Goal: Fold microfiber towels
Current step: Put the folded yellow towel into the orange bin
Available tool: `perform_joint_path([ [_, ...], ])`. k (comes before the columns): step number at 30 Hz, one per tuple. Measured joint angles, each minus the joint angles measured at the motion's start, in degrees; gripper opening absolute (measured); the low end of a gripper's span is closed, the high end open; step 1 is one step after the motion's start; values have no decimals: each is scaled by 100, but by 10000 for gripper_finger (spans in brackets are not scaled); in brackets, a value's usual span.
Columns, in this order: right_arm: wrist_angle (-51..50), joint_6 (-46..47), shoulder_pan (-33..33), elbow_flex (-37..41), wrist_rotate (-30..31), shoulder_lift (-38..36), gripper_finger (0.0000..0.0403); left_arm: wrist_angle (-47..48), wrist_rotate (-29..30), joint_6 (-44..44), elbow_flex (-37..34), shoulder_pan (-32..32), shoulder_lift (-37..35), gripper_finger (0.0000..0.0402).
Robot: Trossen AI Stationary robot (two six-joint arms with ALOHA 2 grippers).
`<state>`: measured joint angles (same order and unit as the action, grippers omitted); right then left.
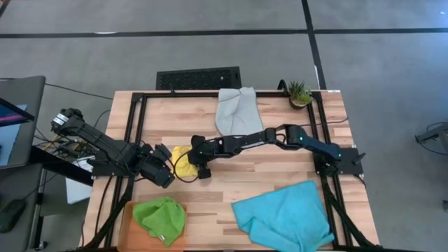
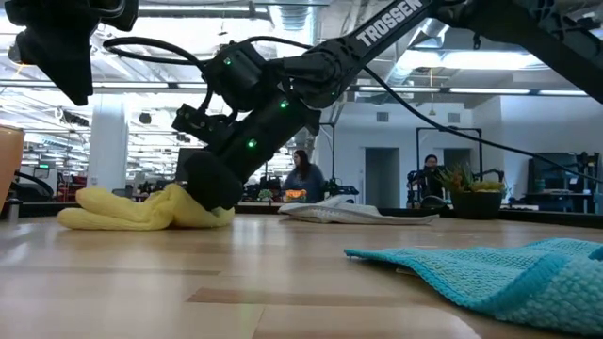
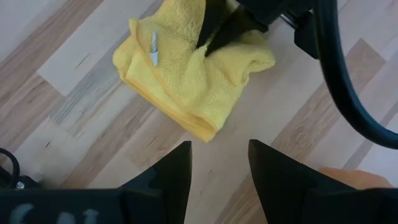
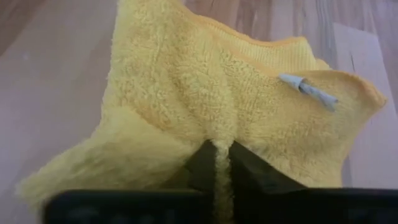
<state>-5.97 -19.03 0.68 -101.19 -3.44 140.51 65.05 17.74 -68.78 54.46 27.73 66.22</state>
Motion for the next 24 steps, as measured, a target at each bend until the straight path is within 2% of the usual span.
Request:
perform_joint_path([
  [3,-11,38,12,4,-1,1,13,-1,0,-1,0,0,0,151],
  [11,98,-89,-46,35,87,-90,8,-1,-96,-3,0,0,0,151],
  [16,39,-98,-138,55,568,-298,6,1,-96,-3,0,0,0,151],
  [24,109,-199,-234,46,744,-541,5,22,101,68,0,0,0,151],
])
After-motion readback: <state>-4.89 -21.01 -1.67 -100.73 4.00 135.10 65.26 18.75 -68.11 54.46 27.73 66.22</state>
